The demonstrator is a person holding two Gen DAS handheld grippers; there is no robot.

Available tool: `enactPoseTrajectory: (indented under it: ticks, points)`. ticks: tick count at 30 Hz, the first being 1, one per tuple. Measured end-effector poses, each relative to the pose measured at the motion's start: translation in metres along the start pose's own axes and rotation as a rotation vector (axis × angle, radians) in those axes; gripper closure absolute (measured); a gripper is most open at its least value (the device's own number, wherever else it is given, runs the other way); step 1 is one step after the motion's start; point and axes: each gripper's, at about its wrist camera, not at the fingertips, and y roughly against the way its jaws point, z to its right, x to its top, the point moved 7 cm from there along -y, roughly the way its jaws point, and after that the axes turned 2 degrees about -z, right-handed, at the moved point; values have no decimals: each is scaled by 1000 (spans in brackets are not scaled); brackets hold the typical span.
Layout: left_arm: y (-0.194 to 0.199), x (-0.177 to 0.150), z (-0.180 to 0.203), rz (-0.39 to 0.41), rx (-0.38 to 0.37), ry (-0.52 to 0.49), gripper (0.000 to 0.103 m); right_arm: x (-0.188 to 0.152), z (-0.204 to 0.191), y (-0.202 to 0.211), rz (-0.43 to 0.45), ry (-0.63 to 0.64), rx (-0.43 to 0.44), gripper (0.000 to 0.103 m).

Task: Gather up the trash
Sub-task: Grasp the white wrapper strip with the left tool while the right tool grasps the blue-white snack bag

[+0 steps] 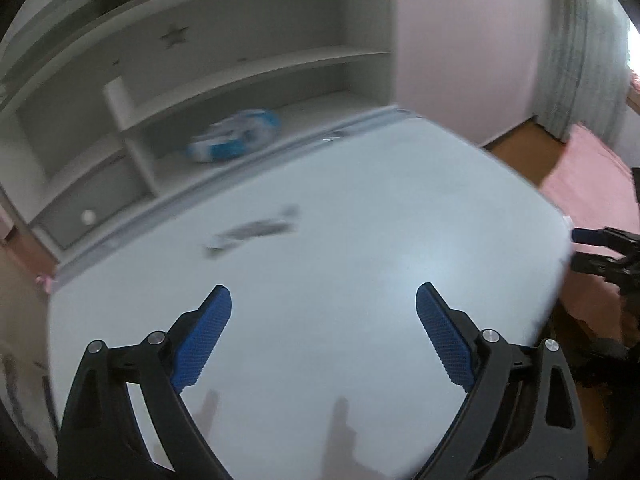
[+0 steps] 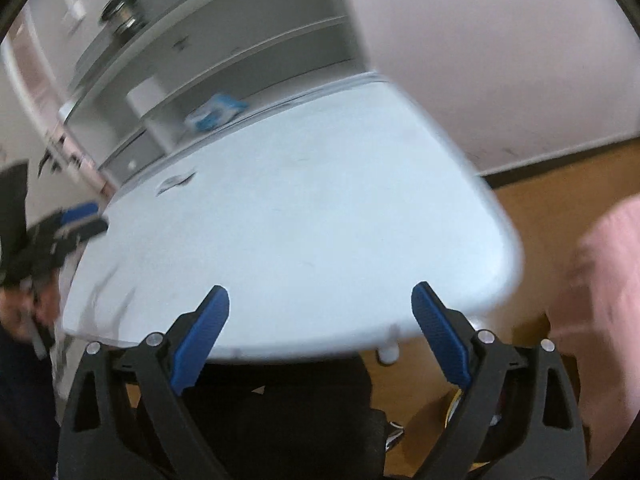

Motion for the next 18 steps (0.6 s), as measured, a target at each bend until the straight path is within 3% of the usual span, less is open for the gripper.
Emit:
enactPoseTrajectory:
  ticks: [3,9,14,16,17,18]
  points:
    - [-23,0,-29,-23,65,-28,12,9,-24,-18,-32,53,28,14]
    - [-92,7,-48,-100,113,-104,12,31,-52,-50,-89,161,29,14]
    - [-126,26,-59,-128,89,-90,14,63,-70,-77,-114,255,25,14]
    - [-133,31,-64,-117,85,-103,26,84,-83,-91,-113,301,28,14]
    - [-136,35,-65,-118,73,-101,40,98,-93,-101,-106,331,30,14]
    - [-137,37,-66,-121,49,-94,66,114,-103,-111,-96,363,31,14]
